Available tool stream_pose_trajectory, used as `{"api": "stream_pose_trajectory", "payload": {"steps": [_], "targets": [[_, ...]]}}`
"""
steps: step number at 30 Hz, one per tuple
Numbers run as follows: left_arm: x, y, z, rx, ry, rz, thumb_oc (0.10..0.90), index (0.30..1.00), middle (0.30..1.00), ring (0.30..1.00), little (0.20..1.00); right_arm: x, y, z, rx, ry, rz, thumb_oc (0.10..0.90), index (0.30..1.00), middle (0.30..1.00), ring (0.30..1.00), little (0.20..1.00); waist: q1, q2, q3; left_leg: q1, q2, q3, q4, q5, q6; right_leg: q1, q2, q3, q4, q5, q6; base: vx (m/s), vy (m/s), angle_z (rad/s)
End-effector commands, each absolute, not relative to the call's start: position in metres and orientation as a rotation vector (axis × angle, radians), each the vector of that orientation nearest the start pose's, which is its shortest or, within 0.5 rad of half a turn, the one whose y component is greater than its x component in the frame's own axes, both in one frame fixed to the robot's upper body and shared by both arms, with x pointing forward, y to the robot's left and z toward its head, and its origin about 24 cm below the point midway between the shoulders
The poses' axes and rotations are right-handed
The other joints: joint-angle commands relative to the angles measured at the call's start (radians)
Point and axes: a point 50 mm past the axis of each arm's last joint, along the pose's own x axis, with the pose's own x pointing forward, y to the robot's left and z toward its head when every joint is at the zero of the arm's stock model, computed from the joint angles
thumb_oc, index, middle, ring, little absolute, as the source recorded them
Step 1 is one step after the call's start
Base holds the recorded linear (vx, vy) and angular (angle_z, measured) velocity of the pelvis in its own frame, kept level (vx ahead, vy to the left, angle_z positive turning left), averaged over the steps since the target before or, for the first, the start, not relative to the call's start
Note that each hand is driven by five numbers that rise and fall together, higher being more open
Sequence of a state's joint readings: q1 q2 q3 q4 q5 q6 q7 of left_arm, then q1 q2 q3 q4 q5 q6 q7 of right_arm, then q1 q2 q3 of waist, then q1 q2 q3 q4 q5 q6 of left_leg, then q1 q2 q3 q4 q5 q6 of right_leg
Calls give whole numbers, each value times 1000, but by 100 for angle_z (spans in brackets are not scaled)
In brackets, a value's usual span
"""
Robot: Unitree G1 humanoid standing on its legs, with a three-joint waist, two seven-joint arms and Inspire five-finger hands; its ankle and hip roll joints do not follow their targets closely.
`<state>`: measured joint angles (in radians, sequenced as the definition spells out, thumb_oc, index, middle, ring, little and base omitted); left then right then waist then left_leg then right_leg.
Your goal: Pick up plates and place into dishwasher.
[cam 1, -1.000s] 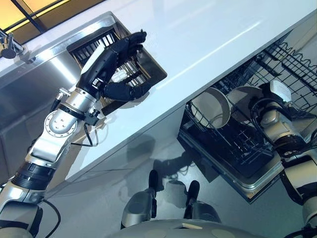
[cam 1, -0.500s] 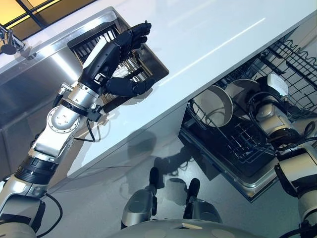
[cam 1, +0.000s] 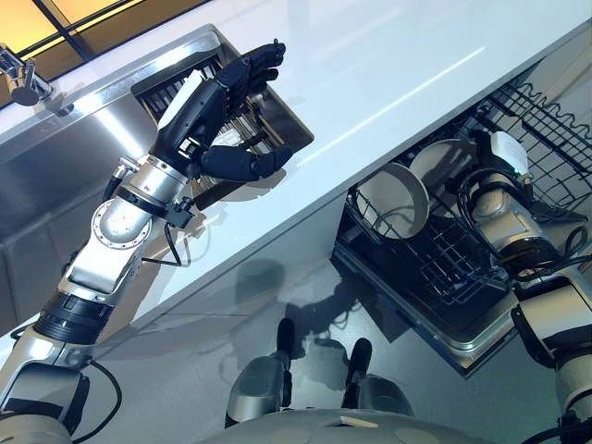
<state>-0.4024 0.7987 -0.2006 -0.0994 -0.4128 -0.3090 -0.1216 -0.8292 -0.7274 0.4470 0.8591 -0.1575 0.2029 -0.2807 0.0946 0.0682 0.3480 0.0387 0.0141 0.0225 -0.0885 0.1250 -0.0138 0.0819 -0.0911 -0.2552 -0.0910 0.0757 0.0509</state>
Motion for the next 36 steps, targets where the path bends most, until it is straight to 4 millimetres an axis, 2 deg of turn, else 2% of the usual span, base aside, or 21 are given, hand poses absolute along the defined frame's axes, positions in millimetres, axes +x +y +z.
{"api": "stream_pose_trajectory", "payload": {"steps": [1,4,12,16,22,25,27,29,33,36], "targets": [[274,187,250,326,-864,-433,800,900,900,900,900,370,-308,189,-1173,15,-466,800,900,900,900,900,-9,-38,-88,29,-33,6,64,-121,12,-25,3,17,194,-97,10,69,2,-3],[275,189,250,317,-863,-408,800,900,900,900,900,366,-316,186,-1116,52,-450,800,900,900,900,900,-13,-48,-97,41,-33,7,74,-131,13,-12,5,26,198,-100,11,75,-3,-7],[276,191,243,333,-824,-419,800,900,900,900,900,358,-325,178,-1126,80,-442,800,900,900,900,900,-21,-63,-118,68,-29,14,80,-142,15,15,10,42,193,-104,12,58,-1,-5],[276,194,242,344,-816,-411,800,900,900,900,900,353,-331,180,-1155,78,-484,800,900,900,900,900,-28,-68,-132,78,-27,23,68,-142,14,22,12,44,182,-101,17,6,5,-6],[277,198,244,318,-809,-372,800,900,900,900,900,340,-351,177,-1166,127,-566,800,900,900,900,900,-46,-76,-149,94,-21,33,52,-143,13,31,16,54,168,-98,24,-7,7,-2],[275,194,248,263,-845,-370,800,900,900,900,900,333,-361,171,-1142,169,-606,800,900,900,900,900,-54,-82,-158,99,-19,38,50,-145,13,34,18,59,166,-99,25,0,0,0],[272,190,250,201,-875,-388,800,900,900,900,900,323,-375,157,-1068,264,-639,800,900,900,900,900,-62,-86,-165,101,-14,45,55,-149,13,33,21,63,173,-105,23,-1,10,-2],[272,186,250,179,-875,-409,800,900,900,900,900,319,-381,150,-1046,304,-640,800,900,900,900,900,-64,-88,-165,101,-11,46,65,-154,13,33,23,65,180,-110,19,9,9,-8],[274,176,249,169,-854,-445,800,900,900,900,900,316,-383,137,-1014,356,-609,800,900,900,900,900,-65,-90,-161,99,-8,49,93,-165,13,34,23,67,192,-113,15,21,-15,-12],[277,178,247,145,-831,-418,800,900,900,900,900,315,-383,132,-1015,382,-588,800,900,900,900,900,-68,-92,-152,89,-10,54,136,-183,14,32,25,72,201,-119,8,25,-13,-5]]}}
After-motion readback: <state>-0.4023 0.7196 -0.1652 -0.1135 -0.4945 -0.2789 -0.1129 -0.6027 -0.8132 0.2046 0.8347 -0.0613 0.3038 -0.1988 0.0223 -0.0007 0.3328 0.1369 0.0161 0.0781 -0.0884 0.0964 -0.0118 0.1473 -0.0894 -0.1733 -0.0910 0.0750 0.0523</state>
